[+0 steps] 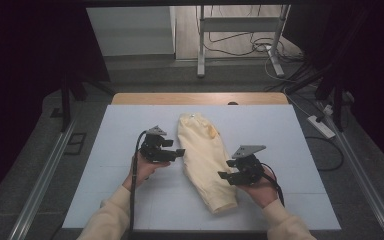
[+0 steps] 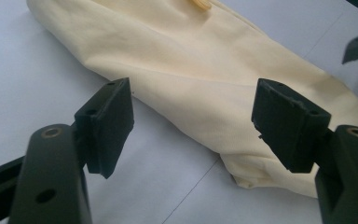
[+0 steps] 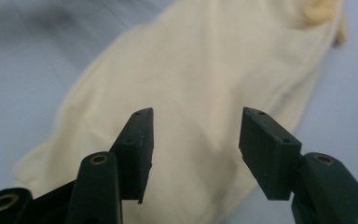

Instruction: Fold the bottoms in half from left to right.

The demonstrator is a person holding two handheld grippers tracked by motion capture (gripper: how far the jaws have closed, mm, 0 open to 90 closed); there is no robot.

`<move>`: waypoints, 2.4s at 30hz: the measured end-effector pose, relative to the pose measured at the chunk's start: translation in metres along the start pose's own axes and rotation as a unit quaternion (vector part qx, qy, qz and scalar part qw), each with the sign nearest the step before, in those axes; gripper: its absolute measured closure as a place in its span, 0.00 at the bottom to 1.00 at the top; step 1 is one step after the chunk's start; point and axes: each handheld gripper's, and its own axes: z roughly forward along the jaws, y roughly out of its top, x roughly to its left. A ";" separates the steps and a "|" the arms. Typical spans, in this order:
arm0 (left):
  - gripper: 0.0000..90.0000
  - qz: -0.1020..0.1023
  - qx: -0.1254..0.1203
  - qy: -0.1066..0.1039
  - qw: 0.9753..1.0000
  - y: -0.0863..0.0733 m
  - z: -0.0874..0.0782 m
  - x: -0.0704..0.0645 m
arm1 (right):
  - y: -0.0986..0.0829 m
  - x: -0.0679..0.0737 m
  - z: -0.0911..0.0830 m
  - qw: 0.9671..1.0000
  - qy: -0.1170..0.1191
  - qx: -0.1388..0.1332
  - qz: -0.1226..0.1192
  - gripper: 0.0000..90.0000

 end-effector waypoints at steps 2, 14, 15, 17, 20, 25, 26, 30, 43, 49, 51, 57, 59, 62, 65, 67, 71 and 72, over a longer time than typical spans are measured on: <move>0.32 0.001 0.002 0.000 1.000 0.000 0.000 0.000 | -0.003 -0.005 0.000 1.000 -0.010 0.005 0.006 0.47; 0.32 0.003 0.002 0.000 1.000 0.000 0.000 0.000 | -0.012 -0.016 0.012 0.998 -0.015 0.050 0.030 0.42; 0.32 0.002 0.002 -0.001 1.000 0.000 0.000 0.000 | -0.012 -0.016 0.012 0.998 -0.016 0.053 0.029 0.42; 0.32 0.001 0.003 -0.001 1.000 0.000 0.000 0.000 | -0.014 -0.018 0.015 0.998 -0.016 0.061 0.031 0.41; 0.32 0.001 0.002 -0.001 1.000 0.000 0.000 0.000 | -0.016 -0.019 0.018 0.997 -0.012 0.071 0.036 0.39; 0.32 0.001 0.004 -0.002 1.000 0.000 0.000 0.000 | -0.018 -0.019 0.022 0.996 -0.011 0.080 0.035 0.38; 0.32 0.001 0.005 -0.001 1.000 0.000 0.000 0.000 | -0.018 -0.018 0.023 0.996 -0.010 0.082 0.035 0.38; 0.32 0.002 0.004 0.000 1.000 -0.001 0.000 0.000 | -0.018 -0.017 0.024 0.995 -0.006 0.089 0.036 0.38; 0.32 0.004 0.002 0.002 1.000 -0.001 0.001 -0.001 | -0.017 -0.008 0.023 0.995 0.039 0.091 0.032 0.79; 0.31 0.006 0.004 0.001 1.000 -0.001 0.001 -0.001 | -0.018 -0.007 0.023 0.994 0.056 0.089 0.029 0.87; 0.31 0.006 0.004 0.001 1.000 -0.001 0.001 -0.001 | -0.017 -0.004 0.023 0.994 0.063 0.089 0.026 0.87; 0.31 0.007 0.002 0.001 1.000 -0.001 0.000 -0.001 | -0.017 0.004 0.024 0.994 0.069 0.088 0.018 0.88; 0.31 0.005 0.001 0.001 1.000 -0.001 0.000 -0.001 | -0.017 0.005 0.025 0.993 0.071 0.088 0.017 0.88; 0.31 0.004 0.002 0.000 1.000 -0.001 0.000 0.000 | -0.017 0.008 0.026 0.993 0.076 0.086 0.017 0.88; 0.31 0.004 0.003 0.000 1.000 -0.001 0.000 0.000 | -0.017 0.012 0.026 0.993 0.081 0.087 0.014 0.88; 0.31 0.005 0.001 -0.002 1.000 -0.001 0.000 0.000 | -0.017 0.015 0.027 0.993 0.083 0.085 0.011 0.88; 0.31 0.005 0.001 -0.002 1.000 0.000 -0.001 0.000 | -0.016 0.020 0.028 0.992 0.088 0.085 0.004 0.88; 0.31 0.004 0.002 -0.001 1.000 -0.001 -0.001 0.000 | -0.016 0.021 0.028 0.992 0.090 0.086 0.003 0.88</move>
